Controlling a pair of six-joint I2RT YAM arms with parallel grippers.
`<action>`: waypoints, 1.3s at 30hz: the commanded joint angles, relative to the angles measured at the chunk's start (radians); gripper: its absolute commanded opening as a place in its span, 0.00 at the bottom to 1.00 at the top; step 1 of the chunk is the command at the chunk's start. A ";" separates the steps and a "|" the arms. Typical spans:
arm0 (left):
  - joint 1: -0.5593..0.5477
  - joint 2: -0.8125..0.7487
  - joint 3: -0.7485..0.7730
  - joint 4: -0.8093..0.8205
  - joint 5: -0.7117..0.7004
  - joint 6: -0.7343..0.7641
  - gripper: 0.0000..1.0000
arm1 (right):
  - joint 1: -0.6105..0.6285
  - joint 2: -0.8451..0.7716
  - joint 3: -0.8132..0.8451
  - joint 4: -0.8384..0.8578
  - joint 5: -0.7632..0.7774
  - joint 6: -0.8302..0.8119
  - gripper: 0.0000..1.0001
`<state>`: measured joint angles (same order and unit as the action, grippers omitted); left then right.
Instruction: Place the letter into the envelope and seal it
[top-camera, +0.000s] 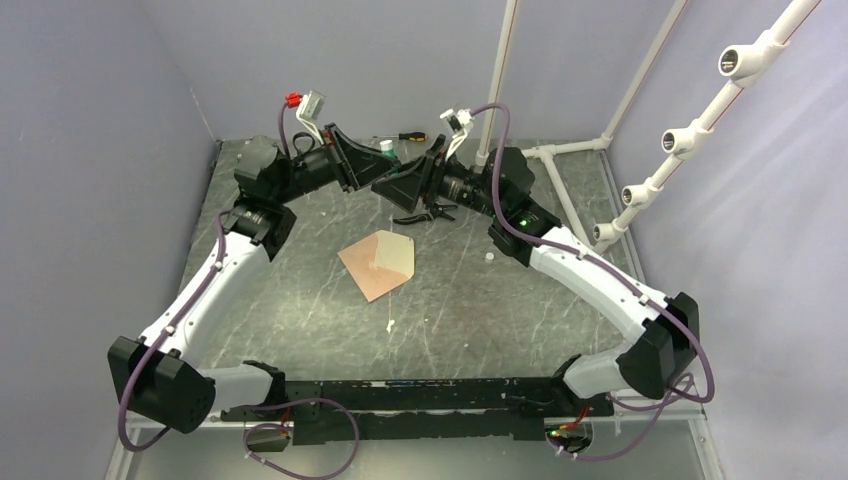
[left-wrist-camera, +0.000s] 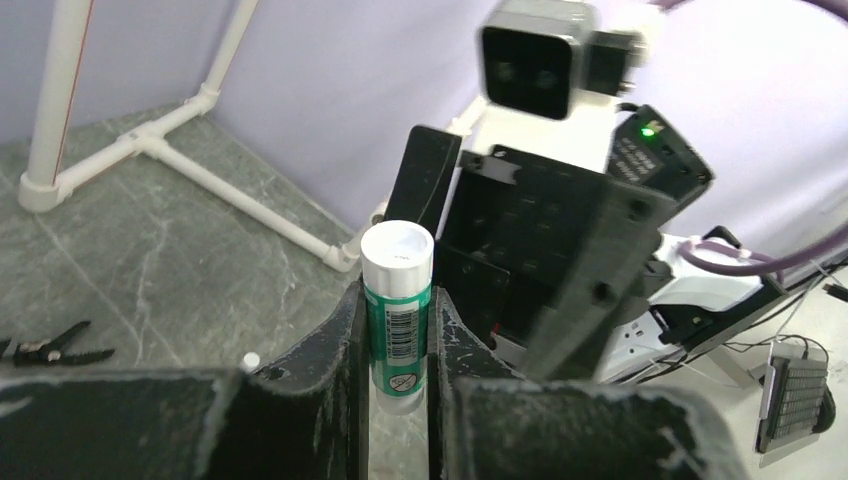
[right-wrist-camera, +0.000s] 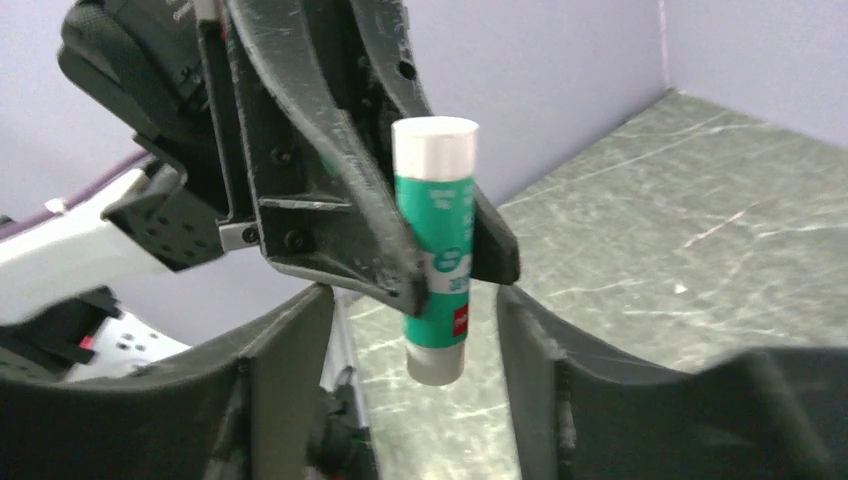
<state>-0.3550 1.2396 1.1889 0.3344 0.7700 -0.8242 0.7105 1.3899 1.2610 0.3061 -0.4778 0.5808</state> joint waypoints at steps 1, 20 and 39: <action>0.004 -0.004 0.033 -0.131 -0.017 0.143 0.03 | -0.016 -0.090 0.011 -0.125 0.024 -0.111 0.75; 0.010 0.062 0.218 -0.442 0.499 0.421 0.02 | -0.231 -0.011 0.263 -0.288 -0.569 0.015 0.66; 0.005 0.054 0.234 -0.535 0.524 0.503 0.02 | -0.123 0.080 0.355 -0.341 -0.540 -0.064 0.40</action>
<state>-0.3466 1.3190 1.3773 -0.1711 1.2800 -0.3668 0.5621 1.4559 1.5509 -0.0532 -1.0206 0.5426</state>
